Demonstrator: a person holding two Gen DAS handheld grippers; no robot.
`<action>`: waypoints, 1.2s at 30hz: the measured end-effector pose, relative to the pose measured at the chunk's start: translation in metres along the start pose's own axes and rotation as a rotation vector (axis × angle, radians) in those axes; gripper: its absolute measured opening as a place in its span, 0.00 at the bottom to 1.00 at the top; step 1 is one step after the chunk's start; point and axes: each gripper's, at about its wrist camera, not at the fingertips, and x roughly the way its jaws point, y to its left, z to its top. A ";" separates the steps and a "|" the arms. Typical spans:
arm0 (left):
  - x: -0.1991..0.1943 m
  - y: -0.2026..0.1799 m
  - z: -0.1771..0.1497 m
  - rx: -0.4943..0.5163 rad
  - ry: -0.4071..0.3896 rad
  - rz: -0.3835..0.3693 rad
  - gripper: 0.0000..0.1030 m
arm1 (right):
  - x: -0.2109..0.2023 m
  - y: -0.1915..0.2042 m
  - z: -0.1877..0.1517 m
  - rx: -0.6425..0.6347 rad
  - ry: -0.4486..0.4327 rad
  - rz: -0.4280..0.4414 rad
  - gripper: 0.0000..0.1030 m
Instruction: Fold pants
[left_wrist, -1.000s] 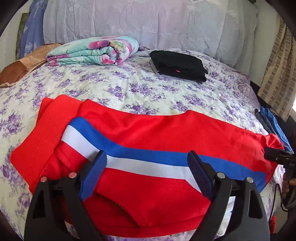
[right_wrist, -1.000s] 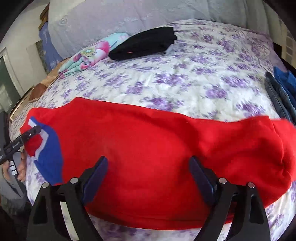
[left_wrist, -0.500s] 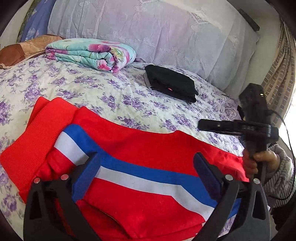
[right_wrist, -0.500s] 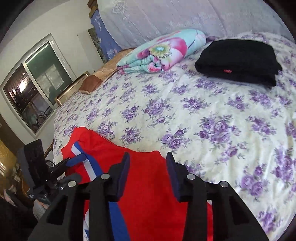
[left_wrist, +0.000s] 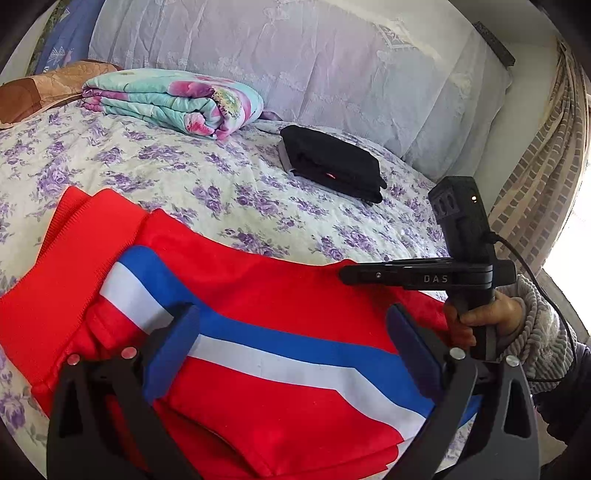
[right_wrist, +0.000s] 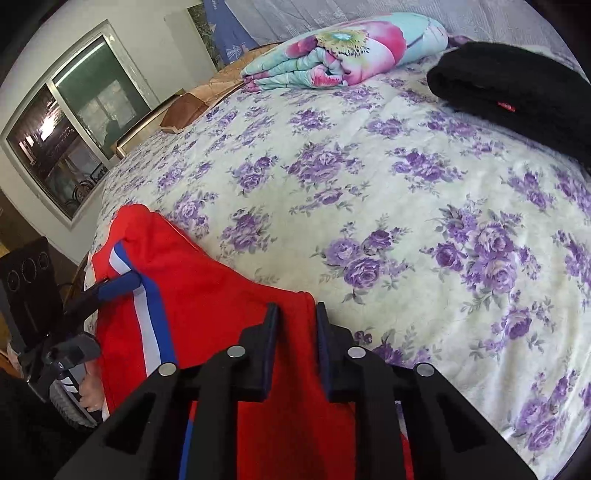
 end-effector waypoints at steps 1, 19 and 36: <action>0.000 0.000 0.000 0.000 0.001 0.001 0.95 | -0.004 0.001 0.003 -0.015 -0.006 -0.011 0.16; 0.006 -0.001 0.000 0.007 0.031 0.030 0.95 | 0.024 0.030 0.005 -0.112 0.028 -0.152 0.35; 0.010 -0.003 0.001 0.025 0.070 0.082 0.95 | -0.021 0.027 -0.007 0.039 -0.143 -0.141 0.78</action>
